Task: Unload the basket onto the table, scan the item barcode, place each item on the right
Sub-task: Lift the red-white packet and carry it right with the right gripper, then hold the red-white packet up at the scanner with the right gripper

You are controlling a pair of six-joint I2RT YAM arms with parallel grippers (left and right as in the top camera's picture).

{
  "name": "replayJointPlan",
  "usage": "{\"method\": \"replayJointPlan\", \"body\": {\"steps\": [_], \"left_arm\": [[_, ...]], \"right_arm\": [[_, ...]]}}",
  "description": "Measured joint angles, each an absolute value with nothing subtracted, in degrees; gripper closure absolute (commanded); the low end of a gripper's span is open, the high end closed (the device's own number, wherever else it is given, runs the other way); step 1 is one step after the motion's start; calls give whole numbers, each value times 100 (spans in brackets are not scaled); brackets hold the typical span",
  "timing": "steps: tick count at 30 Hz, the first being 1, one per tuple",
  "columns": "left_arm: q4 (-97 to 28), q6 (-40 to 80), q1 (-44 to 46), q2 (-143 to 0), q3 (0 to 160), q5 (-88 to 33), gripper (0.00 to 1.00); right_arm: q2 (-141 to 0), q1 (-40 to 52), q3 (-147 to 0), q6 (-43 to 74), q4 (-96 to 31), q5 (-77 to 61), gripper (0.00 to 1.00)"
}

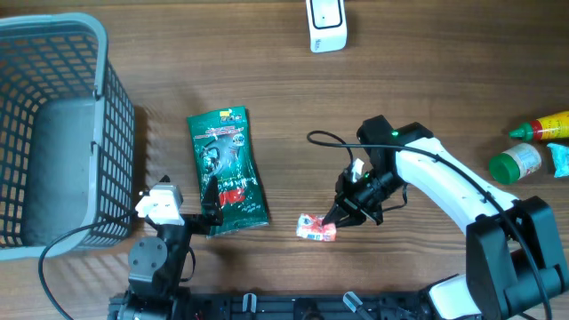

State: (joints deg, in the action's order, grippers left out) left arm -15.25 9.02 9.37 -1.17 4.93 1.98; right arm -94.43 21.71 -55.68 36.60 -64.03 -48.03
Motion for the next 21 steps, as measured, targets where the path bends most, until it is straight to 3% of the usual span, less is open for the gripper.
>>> {"method": "replayJointPlan", "body": {"steps": [6, 13, 17, 21], "left_arm": [[-1525, 902, 934, -117, 493, 198, 0], [-1525, 902, 934, -117, 493, 198, 0], [-1522, 902, 937, -117, 493, 198, 0], [-1525, 902, 934, -117, 493, 198, 0]], "right_arm": [[-8276, 2167, -5513, 3813, -5356, -4571, 96], [-5553, 2156, -5522, 4971, -4530, -1120, 96], [-5540, 2156, -5531, 5190, -3531, 344, 96], [-6445, 2156, -5533, 4910, -2196, 1426, 96]]}}
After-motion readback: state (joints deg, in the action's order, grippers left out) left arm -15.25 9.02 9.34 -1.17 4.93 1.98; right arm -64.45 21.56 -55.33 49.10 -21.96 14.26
